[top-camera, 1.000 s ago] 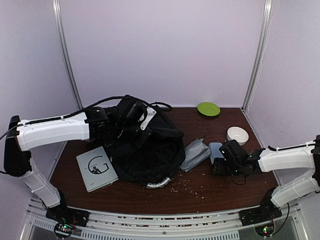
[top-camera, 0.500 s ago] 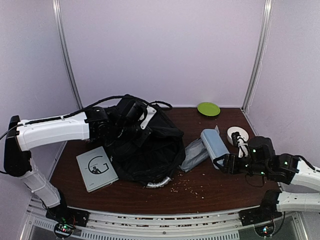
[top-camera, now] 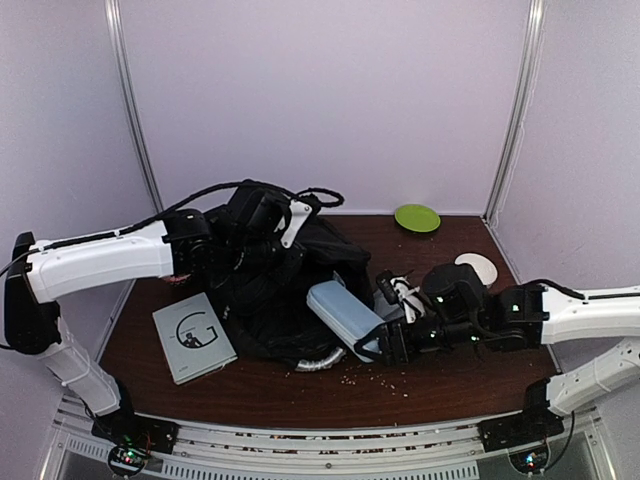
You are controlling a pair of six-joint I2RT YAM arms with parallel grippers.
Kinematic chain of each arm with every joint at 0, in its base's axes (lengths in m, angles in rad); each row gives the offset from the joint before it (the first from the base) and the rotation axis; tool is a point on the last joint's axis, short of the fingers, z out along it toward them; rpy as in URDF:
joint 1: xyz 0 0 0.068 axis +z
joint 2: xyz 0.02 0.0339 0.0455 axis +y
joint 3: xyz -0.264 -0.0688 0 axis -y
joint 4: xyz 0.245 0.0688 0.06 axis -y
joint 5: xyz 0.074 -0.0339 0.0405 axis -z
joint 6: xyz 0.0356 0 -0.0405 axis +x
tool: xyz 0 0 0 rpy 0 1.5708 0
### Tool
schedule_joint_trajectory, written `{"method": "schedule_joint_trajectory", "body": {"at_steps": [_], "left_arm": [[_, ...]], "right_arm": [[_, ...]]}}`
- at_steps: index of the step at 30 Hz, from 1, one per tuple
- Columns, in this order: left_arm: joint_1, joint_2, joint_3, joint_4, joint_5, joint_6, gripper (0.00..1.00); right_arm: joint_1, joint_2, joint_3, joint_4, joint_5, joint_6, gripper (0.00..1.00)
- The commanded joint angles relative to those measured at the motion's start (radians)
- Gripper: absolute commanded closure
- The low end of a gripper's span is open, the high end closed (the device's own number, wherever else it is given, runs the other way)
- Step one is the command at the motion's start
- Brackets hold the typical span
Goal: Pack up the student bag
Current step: Place the stationery in the student bag.
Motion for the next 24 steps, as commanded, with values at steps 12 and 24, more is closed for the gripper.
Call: {"method": "schedule_joint_trajectory", "body": {"at_steps": [12, 24], "left_arm": [[-0.055, -0.166, 0.011, 0.303, 0.091, -0.086, 1.0], [-0.056, -0.163, 0.01, 0.382, -0.055, -0.291, 1.0]], "right_arm": [[-0.028, 0.414, 0.259, 0.246, 0.352, 0.188, 0.36], [-0.095, 0.639, 0.346, 0.439, 0.463, 0.401, 0.36]]}}
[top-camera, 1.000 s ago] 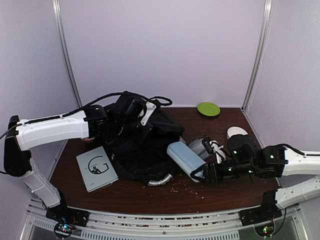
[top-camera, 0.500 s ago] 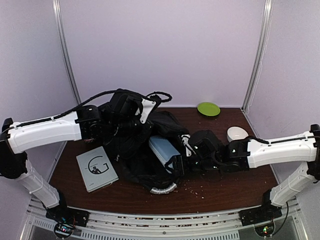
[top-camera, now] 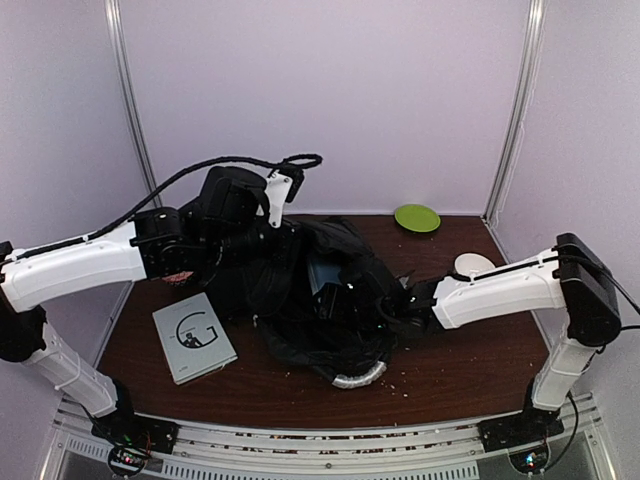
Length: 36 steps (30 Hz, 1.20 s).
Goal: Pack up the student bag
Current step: Place the stationery in the student bag.
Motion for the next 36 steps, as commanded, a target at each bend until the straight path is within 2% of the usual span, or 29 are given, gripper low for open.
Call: {"method": "schedule_joint_trajectory", "body": {"at_steps": [1, 14, 19, 27, 29, 31, 32, 34, 36], "left_arm": [[-0.011, -0.041, 0.037, 0.275, -0.055, -0.105, 1.0], [-0.012, 0.061, 0.052, 0.346, 0.0, -0.231, 1.0], [-0.012, 0.077, 0.02, 0.397, 0.043, -0.286, 1.0], [-0.012, 0.096, 0.002, 0.452, 0.051, -0.328, 1.0], [-0.012, 0.094, 0.003, 0.453, 0.06, -0.329, 1.0], [-0.011, 0.094, 0.002, 0.459, 0.071, -0.337, 1.0], [-0.012, 0.093, 0.002, 0.463, 0.077, -0.342, 1.0], [-0.011, 0.093, 0.0, 0.472, 0.079, -0.343, 1.0], [-0.007, 0.094, 0.005, 0.466, 0.062, -0.34, 1.0]], "right_arm": [[-0.03, 0.062, 0.072, 0.136, 0.114, 0.1, 0.36], [-0.099, 0.245, 0.104, 0.362, 0.166, 0.428, 0.36], [-0.115, 0.35, 0.145, 0.532, 0.138, 0.54, 0.36], [-0.115, 0.52, 0.204, 0.816, 0.226, 0.724, 0.33], [-0.125, 0.58, 0.254, 0.87, 0.202, 0.741, 0.33], [-0.134, 0.633, 0.322, 0.877, 0.149, 0.754, 0.29], [-0.143, 0.657, 0.355, 0.887, 0.115, 0.748, 0.22], [-0.15, 0.682, 0.405, 0.878, 0.036, 0.709, 0.01], [-0.148, 0.653, 0.413, 0.813, -0.025, 0.636, 0.01]]}}
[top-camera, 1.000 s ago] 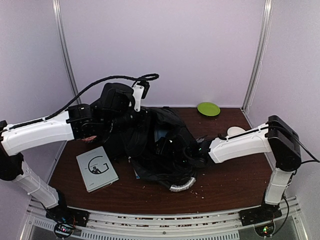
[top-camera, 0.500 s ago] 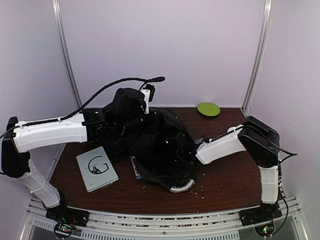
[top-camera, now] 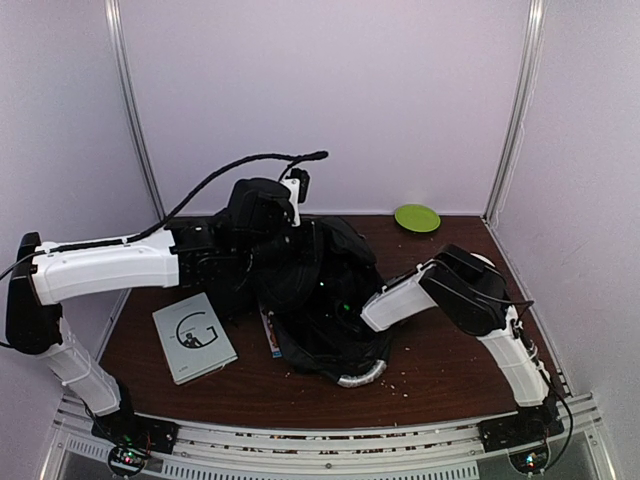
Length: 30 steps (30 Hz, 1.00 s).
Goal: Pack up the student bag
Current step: Place the stationery in the student bag.
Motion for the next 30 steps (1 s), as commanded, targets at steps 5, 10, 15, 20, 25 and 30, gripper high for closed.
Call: {"method": "schedule_joint_trajectory", "body": {"at_steps": [5, 10, 15, 20, 25, 30], "left_arm": [[0.054, -0.03, 0.037, 0.232, 0.063, -0.076, 1.0], [0.134, -0.01, 0.076, 0.212, 0.096, -0.119, 1.0], [0.163, -0.003, 0.103, 0.185, 0.071, -0.124, 1.0], [0.166, 0.017, 0.118, 0.185, 0.101, -0.136, 1.0], [0.167, 0.011, 0.119, 0.158, 0.074, -0.113, 1.0], [0.187, 0.016, 0.132, 0.141, 0.067, -0.109, 1.0]], "right_arm": [[-0.012, -0.127, -0.082, -0.026, -0.126, -0.164, 0.01], [-0.004, -0.184, -0.172, -0.001, -0.16, -0.17, 0.01], [0.004, -0.229, -0.192, -0.053, -0.197, -0.214, 0.0], [0.005, -0.265, -0.182, -0.159, -0.229, -0.277, 0.01], [0.015, -0.354, -0.251, -0.291, -0.192, -0.342, 0.01], [0.023, -0.402, -0.336, -0.284, -0.196, -0.377, 0.01]]}}
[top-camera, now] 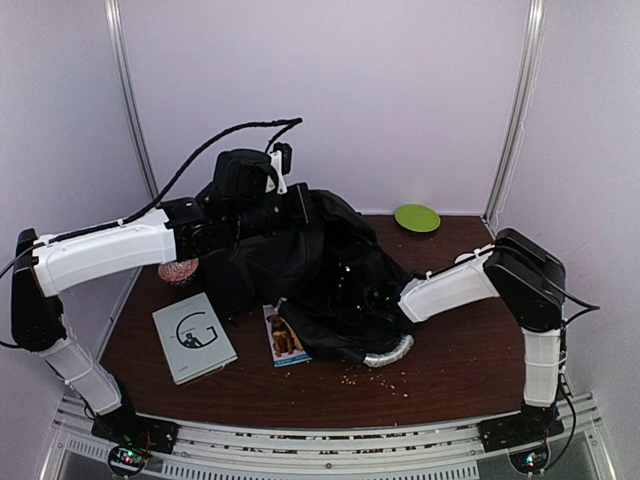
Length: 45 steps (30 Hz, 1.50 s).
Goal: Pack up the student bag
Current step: Place the stationery in the student bag.
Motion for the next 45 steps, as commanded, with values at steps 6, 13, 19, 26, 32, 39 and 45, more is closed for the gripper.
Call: {"method": "schedule_joint_trajectory", "body": {"at_steps": [6, 13, 19, 26, 32, 39, 45], "left_arm": [[0.05, 0.006, 0.059, 0.101, -0.062, 0.012, 1.0], [0.051, -0.039, -0.081, 0.154, -0.045, -0.016, 1.0], [0.091, -0.127, -0.191, 0.202, -0.021, -0.046, 1.0], [0.119, -0.032, -0.049, 0.153, 0.05, -0.028, 1.0], [0.119, 0.066, 0.042, 0.107, 0.111, -0.036, 1.0], [0.122, 0.044, 0.063, 0.078, 0.044, -0.012, 1.0], [0.122, 0.019, -0.004, 0.103, 0.035, 0.011, 1.0]], "right_arm": [[0.021, -0.075, -0.135, -0.029, 0.02, -0.073, 0.01], [0.005, -0.096, -0.247, 0.156, 0.092, -0.103, 0.03], [0.002, -0.056, -0.254, 0.283, -0.001, -0.295, 0.08], [0.056, -0.139, -0.24, 0.183, 0.004, -0.486, 0.08], [0.092, -0.288, -0.317, 0.165, 0.109, -0.587, 0.07], [0.126, -0.438, -0.417, 0.15, 0.191, -0.727, 0.07], [0.128, -0.565, -0.56, 0.229, 0.296, -0.697, 0.1]]}}
